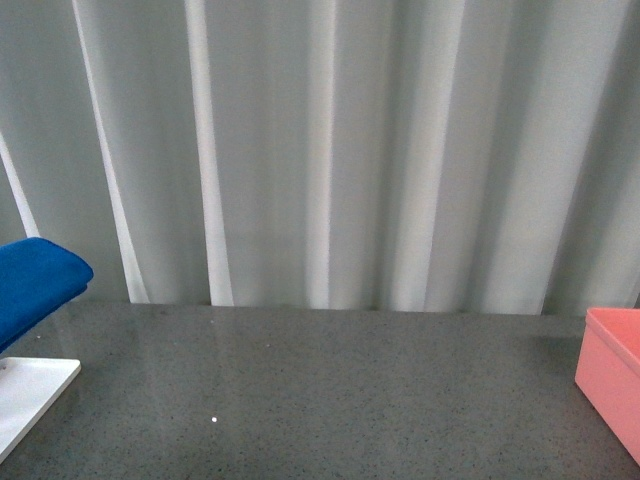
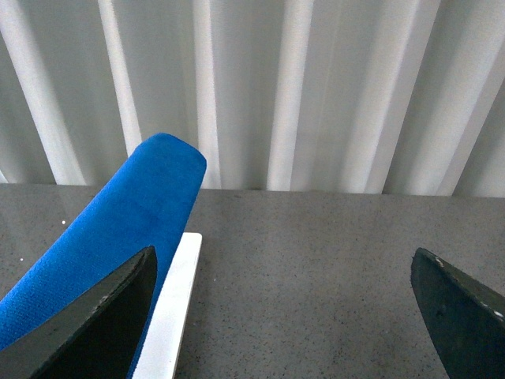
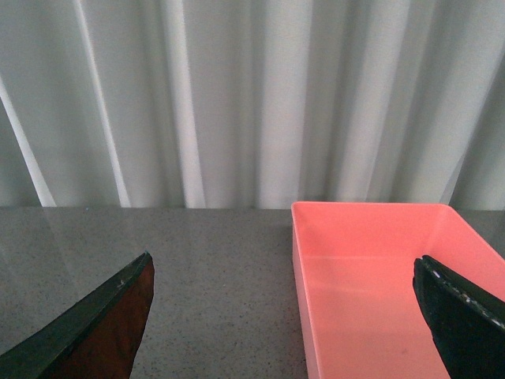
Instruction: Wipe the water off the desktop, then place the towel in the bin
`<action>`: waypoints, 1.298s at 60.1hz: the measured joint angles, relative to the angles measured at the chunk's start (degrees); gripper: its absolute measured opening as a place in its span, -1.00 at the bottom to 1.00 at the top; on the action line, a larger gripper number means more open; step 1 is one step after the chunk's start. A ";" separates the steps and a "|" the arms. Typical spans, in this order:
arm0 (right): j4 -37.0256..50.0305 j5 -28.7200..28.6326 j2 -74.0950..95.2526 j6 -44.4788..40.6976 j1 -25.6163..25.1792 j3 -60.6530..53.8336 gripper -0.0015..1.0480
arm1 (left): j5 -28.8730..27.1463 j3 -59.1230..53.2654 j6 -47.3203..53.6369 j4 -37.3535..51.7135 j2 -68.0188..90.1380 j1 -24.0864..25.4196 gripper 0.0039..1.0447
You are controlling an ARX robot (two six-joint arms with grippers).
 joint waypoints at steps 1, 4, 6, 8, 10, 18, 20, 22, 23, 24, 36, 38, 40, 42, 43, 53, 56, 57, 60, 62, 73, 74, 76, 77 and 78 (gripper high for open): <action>0.00 0.00 0.00 0.00 0.00 0.00 0.86 | 0.00 0.00 0.00 0.00 0.00 0.00 0.87; 0.00 0.00 0.00 0.00 0.00 0.00 0.86 | 0.00 0.00 0.00 0.00 0.00 0.00 0.87; 0.00 0.00 0.00 0.00 0.00 0.00 0.86 | 0.00 0.00 0.00 0.00 0.00 0.00 0.87; 0.00 0.00 0.00 0.00 0.00 0.00 0.86 | 0.00 0.00 0.00 0.00 0.00 0.00 0.87; 0.00 0.00 0.00 0.00 0.00 0.00 0.86 | 0.00 0.00 0.00 0.00 -0.02 0.00 0.87; 0.00 0.00 0.00 0.00 0.00 0.00 0.86 | 0.00 0.00 0.00 0.00 0.00 0.00 0.87; 0.00 0.00 0.00 0.00 0.00 0.00 0.86 | 0.00 0.00 0.00 0.00 0.00 0.00 0.87; 0.00 0.00 0.00 0.00 0.00 0.00 0.86 | 0.00 0.00 0.00 0.00 -0.02 0.00 0.87; 0.00 0.00 0.00 0.00 0.00 0.00 0.86 | 0.00 0.00 0.00 0.00 0.00 0.00 0.87; 0.00 0.00 0.00 0.00 0.00 0.00 0.86 | 0.00 0.00 0.00 0.00 0.00 0.00 0.87; 0.00 0.00 -0.02 0.00 0.00 0.00 0.86 | -0.31 4.20 -10.47 2.99 16.79 -0.33 0.87; 0.00 0.02 -0.02 0.00 0.00 0.00 0.86 | -0.07 6.88 -8.15 10.60 24.33 -0.74 0.87; 0.00 -0.02 -0.04 0.00 0.00 0.00 0.86 | -0.26 11.04 -5.09 17.84 33.09 -0.52 0.87; 0.00 -0.07 -0.04 0.00 0.00 0.00 0.86 | 0.85 16.39 -1.33 22.51 42.03 -0.46 0.87; 0.00 -0.07 -0.04 0.00 0.00 0.00 0.86 | 1.53 19.96 0.76 24.26 47.41 -0.15 0.87; 0.00 -0.02 -0.04 0.00 0.00 0.00 0.86 | 0.98 41.38 13.92 18.99 76.63 0.42 0.87; 0.00 -0.02 -0.04 0.00 0.00 0.00 0.86 | 0.68 44.89 15.82 15.58 80.72 0.33 0.87; 0.00 -0.02 -0.04 0.00 0.00 0.00 0.86 | 0.87 45.53 16.20 14.78 81.48 0.33 0.87; 0.00 -0.02 -0.04 0.02 0.00 0.00 0.86 | 0.57 49.83 16.90 8.33 85.94 0.37 0.87; 0.00 -0.02 -0.04 0.00 0.00 0.00 0.86 | -0.52 51.52 17.88 7.39 88.24 0.48 0.87; 0.00 -0.02 -0.04 0.00 0.00 0.00 0.86 | -6.75 58.88 23.52 9.49 98.31 2.01 0.87; 0.00 -0.02 -0.04 0.00 0.00 0.00 0.86 | -6.91 59.19 23.76 9.51 98.64 2.08 0.87; 0.00 -0.02 -0.04 0.00 0.00 0.00 0.86 | -7.89 60.22 24.39 9.51 99.67 2.40 0.87; 0.00 -0.02 -0.04 0.00 0.00 0.00 0.86 | -8.13 61.07 24.63 9.29 100.37 2.58 0.87; 0.00 -0.02 -0.04 0.00 0.00 0.00 0.86 | -8.50 62.05 24.68 8.79 101.07 2.84 0.87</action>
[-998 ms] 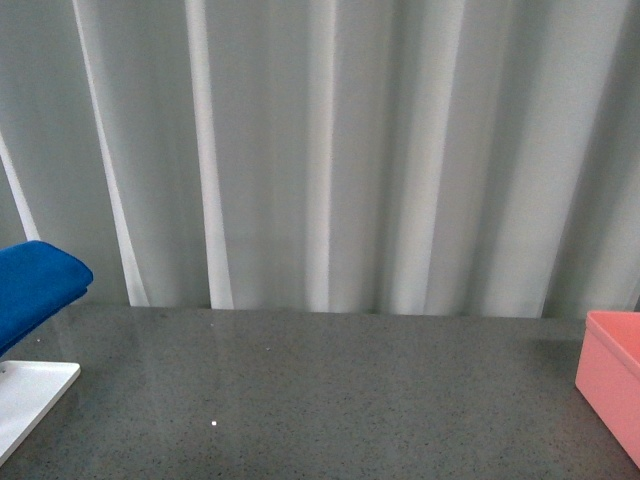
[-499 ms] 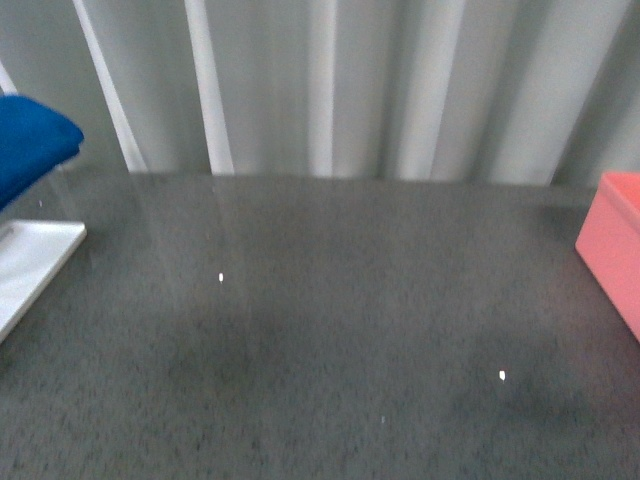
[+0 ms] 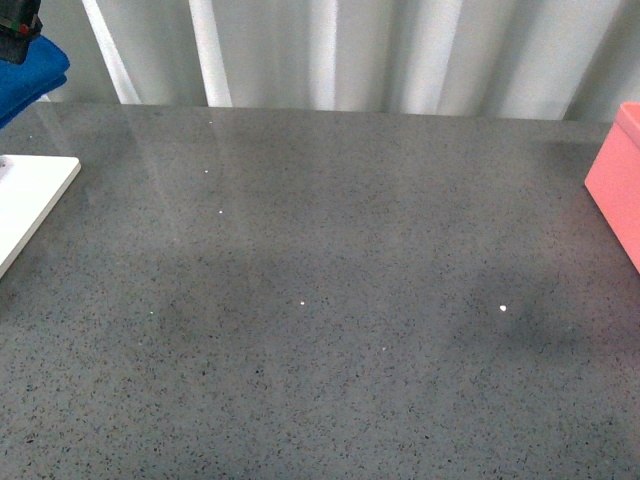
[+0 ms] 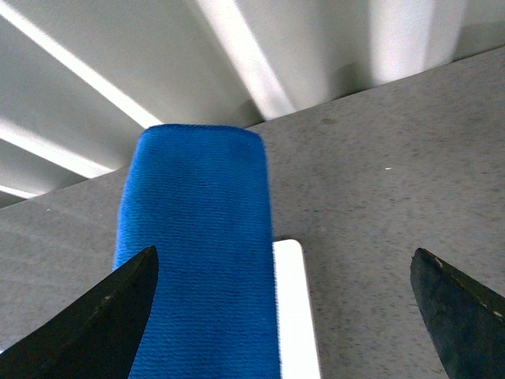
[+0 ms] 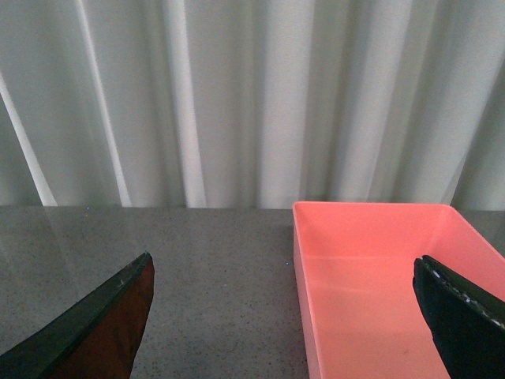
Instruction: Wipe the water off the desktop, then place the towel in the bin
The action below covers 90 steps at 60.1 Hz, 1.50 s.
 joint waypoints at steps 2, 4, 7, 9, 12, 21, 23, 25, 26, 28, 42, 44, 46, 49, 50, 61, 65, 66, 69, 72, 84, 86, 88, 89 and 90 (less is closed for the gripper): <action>0.00 0.00 0.00 0.00 0.00 0.00 0.86 | -0.09 1.51 -0.07 -1.03 1.03 0.37 0.87; 0.00 0.00 0.00 0.00 0.00 0.00 0.86 | 0.04 3.19 -0.52 -2.69 2.01 0.76 0.87; 0.00 0.00 0.00 0.00 0.00 0.00 0.86 | 1.01 5.64 -1.86 -5.86 3.21 1.33 0.87; 0.00 0.00 0.00 0.00 0.00 0.00 0.86 | 1.44 7.39 -2.91 -8.48 3.96 1.68 0.87; 0.00 0.00 0.00 0.00 0.00 0.00 0.86 | 2.86 9.79 -4.94 -12.20 5.22 2.21 0.87; 0.00 0.00 0.00 0.00 0.00 0.00 0.86 | 6.14 15.02 -7.56 -19.85 9.16 3.52 0.87; 0.00 0.02 0.00 0.00 0.00 0.00 0.86 | 5.88 15.67 -7.54 -19.45 10.21 3.91 0.87; 0.00 0.00 0.00 0.00 0.00 0.00 0.86 | 5.64 16.04 -7.34 -19.23 10.97 4.22 0.87; 0.00 0.00 0.00 0.00 0.00 0.00 0.86 | 5.64 16.24 -7.34 -19.30 11.21 4.37 0.87; 0.00 0.00 0.00 0.00 0.00 0.00 0.86 | 5.64 16.79 -7.15 -19.52 12.07 4.85 0.87; 0.00 0.00 0.00 0.00 0.00 0.00 0.86 | 3.87 17.90 -3.58 -15.45 14.53 7.48 0.87; 0.00 0.00 0.00 0.00 0.00 0.00 0.86 | 4.26 18.51 -3.52 -15.72 14.73 7.78 0.87; 0.00 0.00 0.00 0.00 0.00 0.00 0.86 | 4.55 18.88 -3.19 -15.85 14.78 8.09 0.87; 0.00 0.02 0.00 0.00 0.00 0.00 0.86 | 4.57 19.12 -2.73 -15.85 14.78 8.41 0.87; 0.00 0.00 0.00 0.00 0.00 0.00 0.86 | 4.55 19.19 -2.49 -15.85 14.78 8.48 0.87; 0.00 0.00 0.00 0.00 0.00 0.00 0.86 | 4.66 18.36 -1.22 -16.15 14.78 9.05 0.87; 0.00 0.00 0.00 0.00 0.00 0.00 0.86 | 4.63 17.20 -0.68 -15.78 14.78 9.05 0.87; 0.00 0.00 0.00 0.00 0.00 0.00 0.86 | 4.63 17.00 -0.61 -15.69 14.78 9.03 0.87; 0.00 0.00 0.00 0.00 0.00 0.00 0.86 | 4.59 16.35 -0.42 -15.47 14.78 8.96 0.87; 0.00 0.00 0.00 0.00 0.00 0.00 0.86 | 4.13 15.78 -0.09 -15.10 14.78 8.85 0.87; 0.00 0.00 0.00 0.00 0.00 0.00 0.86 | 3.02 15.19 0.55 -13.77 14.78 8.52 0.41; 0.00 0.00 0.00 0.00 0.00 0.00 0.86 | 2.91 15.17 0.55 -13.51 14.75 8.52 0.31; 0.00 0.02 0.00 0.00 0.00 0.00 0.86 | 2.89 15.17 0.52 -13.51 14.75 8.55 0.20; 0.00 0.00 0.00 0.00 0.00 0.00 0.86 | 2.86 15.17 0.52 -13.51 14.73 8.55 0.17; 0.00 0.00 0.00 0.00 0.00 0.00 0.86 | 2.84 15.17 0.52 -13.46 14.67 8.55 0.10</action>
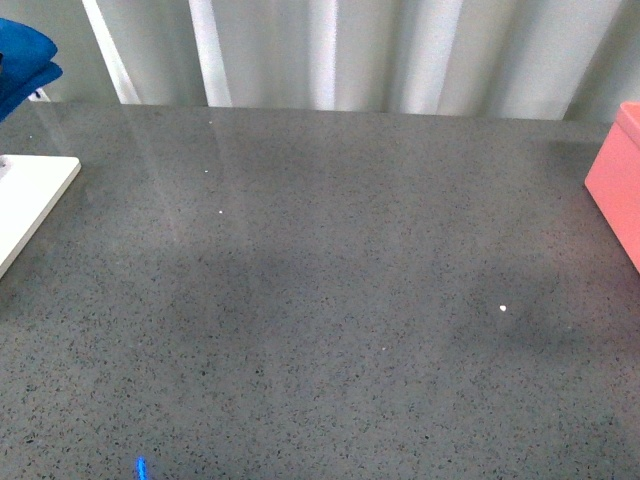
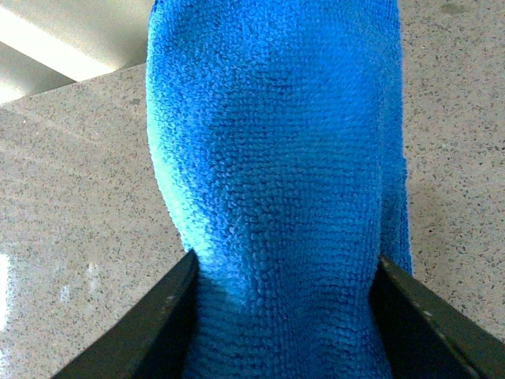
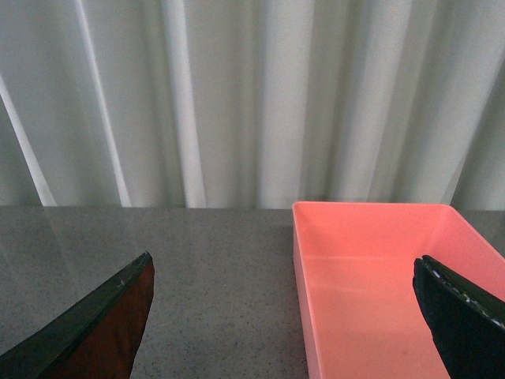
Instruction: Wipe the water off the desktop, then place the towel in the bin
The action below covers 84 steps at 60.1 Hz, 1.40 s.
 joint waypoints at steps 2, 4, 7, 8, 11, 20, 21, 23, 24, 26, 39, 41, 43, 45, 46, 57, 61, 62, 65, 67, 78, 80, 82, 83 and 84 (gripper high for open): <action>0.00 0.02 0.00 0.00 0.00 0.00 0.86 | -0.04 -0.04 0.00 0.20 -0.13 0.00 0.00; 0.00 0.00 0.00 0.00 0.00 0.00 0.86 | 0.00 -0.22 -0.26 0.63 -0.37 0.00 -0.10; 0.00 0.00 0.00 0.00 0.00 0.00 0.86 | 0.46 -0.50 -1.16 0.92 -0.87 0.00 -0.23; 0.00 0.00 0.00 0.00 0.00 0.00 0.86 | 1.09 -0.59 -1.55 0.81 -1.11 -0.02 -0.30; 0.00 0.00 0.00 0.00 0.00 0.00 0.86 | 2.19 -0.85 -2.23 0.72 -1.75 -0.09 -0.44; 0.00 0.02 0.00 0.00 0.00 0.00 0.86 | 7.43 -3.02 -4.61 1.49 -5.88 -1.44 -0.90; 0.00 0.00 0.00 0.00 0.00 0.00 0.86 | 8.57 -3.32 -5.18 1.57 -6.69 -1.68 -0.93; 0.00 0.00 0.00 0.00 0.00 0.00 0.86 | 10.34 -3.67 -5.77 1.62 -8.00 -2.10 -0.93; 0.00 0.00 0.00 0.00 0.00 0.00 0.86 | 10.91 -3.78 -6.16 1.64 -8.50 -2.25 -0.93; 0.00 0.00 0.00 0.00 0.00 0.00 0.86 | 12.22 -4.13 -6.97 1.84 -9.94 -2.71 -0.93; 0.00 0.00 0.00 0.00 0.00 0.00 0.86 | 26.97 -7.08 -18.32 8.66 -19.61 -6.43 -0.93; 0.00 0.00 0.00 0.00 0.00 0.00 0.86 | 29.79 -8.13 -20.37 10.51 -21.07 -7.28 -0.93; 0.00 0.00 0.00 0.00 0.00 0.00 0.86 | 33.81 -9.79 -24.33 13.07 -22.97 -8.52 -0.93; 0.00 0.00 0.00 0.00 0.00 0.00 0.86 | 36.94 -11.21 -26.71 15.23 -24.24 -9.60 -0.93; 0.00 0.00 0.00 0.00 0.00 0.00 0.86 | 37.86 -11.69 -28.04 16.00 -24.61 -9.99 -0.93; 0.00 0.00 0.00 0.00 0.00 0.00 0.86 | 45.20 -20.17 -39.04 29.22 -27.58 -17.79 -0.93; 0.00 0.00 0.00 0.00 0.00 0.00 0.86 | 45.20 -22.14 -40.30 30.49 -27.50 -20.41 -0.93; 0.00 0.00 0.00 0.00 0.00 0.00 0.86 | 45.22 -22.75 -40.61 30.86 -27.45 -21.14 -0.93; 0.00 0.00 0.00 0.00 0.00 0.00 0.86 | 45.24 -23.76 -40.96 31.67 -27.41 -22.36 -0.93; 0.00 0.02 0.00 0.00 0.00 0.00 0.86 | 44.52 -24.37 -40.92 31.69 -27.41 -23.34 -0.93; 0.00 0.00 0.00 0.00 0.00 0.00 0.86 | 43.36 -25.38 -40.44 32.92 -28.02 -25.05 -0.93; 0.00 0.00 0.00 0.00 0.00 0.00 0.86 | 43.32 -25.38 -40.44 32.94 -28.09 -25.05 -0.93; 0.00 0.02 0.00 0.00 0.00 0.00 0.86 | 43.30 -25.38 -40.41 32.96 -28.11 -25.05 -0.93; 0.00 0.00 0.00 0.00 0.00 0.00 0.86 | 43.28 -25.38 -40.41 32.96 -28.11 -25.03 -0.93; 0.00 0.00 0.00 0.00 0.00 0.00 0.86 | 43.25 -25.38 -40.41 32.96 -28.11 -25.03 -0.93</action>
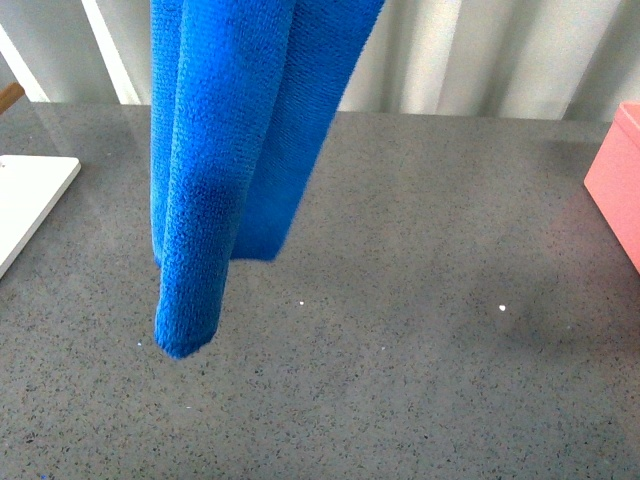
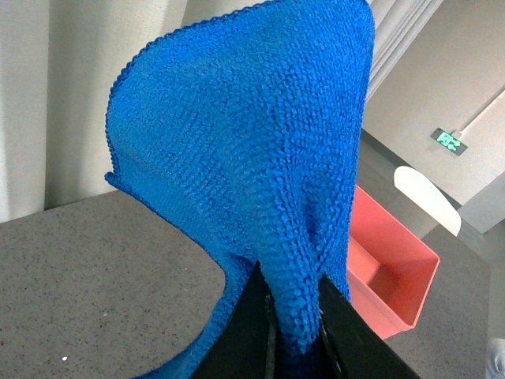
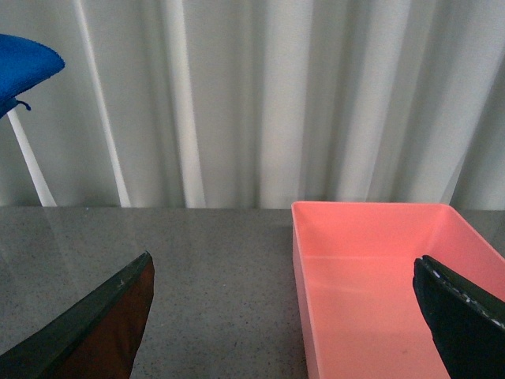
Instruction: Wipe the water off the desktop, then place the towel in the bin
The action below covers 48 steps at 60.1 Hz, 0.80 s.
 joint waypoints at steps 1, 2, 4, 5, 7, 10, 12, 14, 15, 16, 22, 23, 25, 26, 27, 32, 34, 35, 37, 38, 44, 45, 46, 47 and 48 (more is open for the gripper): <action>0.00 0.00 0.00 0.00 0.00 0.00 0.86 | -0.02 0.00 0.00 0.00 0.00 0.00 -0.93; -0.11 -0.15 0.09 -0.11 0.00 0.04 0.86 | -0.04 0.00 0.00 0.00 0.00 0.00 -0.93; -2.93 -1.97 1.60 -1.38 -0.04 1.01 0.86 | -0.04 -0.02 0.00 0.00 0.00 0.00 -0.93; -5.11 -3.37 3.67 -2.49 0.02 2.16 0.86 | -0.07 -0.02 0.02 0.00 0.00 0.00 -0.93; -5.86 -5.09 8.46 -4.15 0.37 3.56 0.86 | -0.11 -0.07 0.02 0.00 0.00 0.00 -0.93; -2.47 -8.68 18.08 -5.49 1.40 5.66 0.86 | -0.09 -0.09 0.07 0.00 -0.02 0.00 -0.93; 0.83 -11.21 23.65 -5.79 1.92 6.80 0.86 | -0.11 -0.09 0.13 0.00 -0.09 0.00 -0.93; 4.07 -13.81 28.98 -5.81 2.45 7.96 0.86 | -0.07 -0.09 0.15 0.00 -0.09 -0.04 -0.93; 5.14 -14.60 30.77 -5.81 2.64 8.31 0.86 | -0.07 -0.09 0.17 0.00 -0.09 -0.07 -0.93; 7.26 -15.80 34.23 -5.79 2.95 8.98 0.86 | -0.07 -0.09 0.15 0.00 -0.09 -0.09 -0.93; 17.64 -24.02 49.53 -5.29 4.50 11.65 0.86 | -0.07 -0.11 0.15 0.00 -0.09 -0.09 -0.93; 18.51 -24.94 50.86 -5.11 4.63 11.91 0.86 | -0.07 -0.11 0.15 0.00 -0.09 -0.09 -0.93; 20.90 -27.87 54.49 -4.52 4.94 12.72 0.86 | -0.09 -0.11 0.17 0.02 -0.09 -0.09 -0.93; 22.45 -29.88 56.70 -3.89 5.18 13.25 0.86 | -0.09 -0.09 0.17 0.02 -0.09 -0.07 -0.93; 24.04 -31.41 58.71 -3.17 5.42 13.77 0.86 | -0.09 -0.09 0.15 0.02 -0.09 -0.07 -0.93; 30.14 -38.01 64.96 0.00 6.78 15.39 0.86 | -0.09 -0.11 0.15 0.02 -0.09 -0.07 -0.93; 33.00 -39.82 67.38 1.14 7.58 15.96 0.86 | -0.09 -0.11 0.15 0.02 -0.09 -0.09 -0.93; 35.19 -40.79 69.00 1.99 8.17 16.26 0.86 | -0.09 -0.11 0.15 0.02 -0.09 -0.09 -0.93; 38.47 -41.77 71.45 3.32 9.14 16.76 0.86 | -0.09 -0.11 0.17 0.02 -0.09 -0.09 -0.93; 39.47 -41.83 72.26 3.69 9.49 16.98 0.86 | -0.07 -0.11 0.17 0.02 -0.09 -0.09 -0.93; 46.88 -41.48 80.17 6.95 13.14 20.13 0.86 | -0.09 -0.11 0.17 0.02 -0.09 -0.09 -0.93; 47.50 -41.44 80.96 7.30 13.49 20.48 0.86 | -0.09 -0.11 0.17 0.02 -0.09 -0.09 -0.93; 48.50 -41.29 82.44 8.24 14.19 21.22 0.86 | -0.09 -0.11 0.17 0.02 -0.09 -0.09 -0.93; 48.92 -41.13 83.17 8.63 14.53 21.59 0.86 | -0.09 -0.11 0.17 0.02 -0.09 -0.09 -0.93; 49.66 -40.81 84.56 9.31 15.19 22.38 0.86 | -0.09 -0.11 0.17 0.02 -0.09 -0.09 -0.93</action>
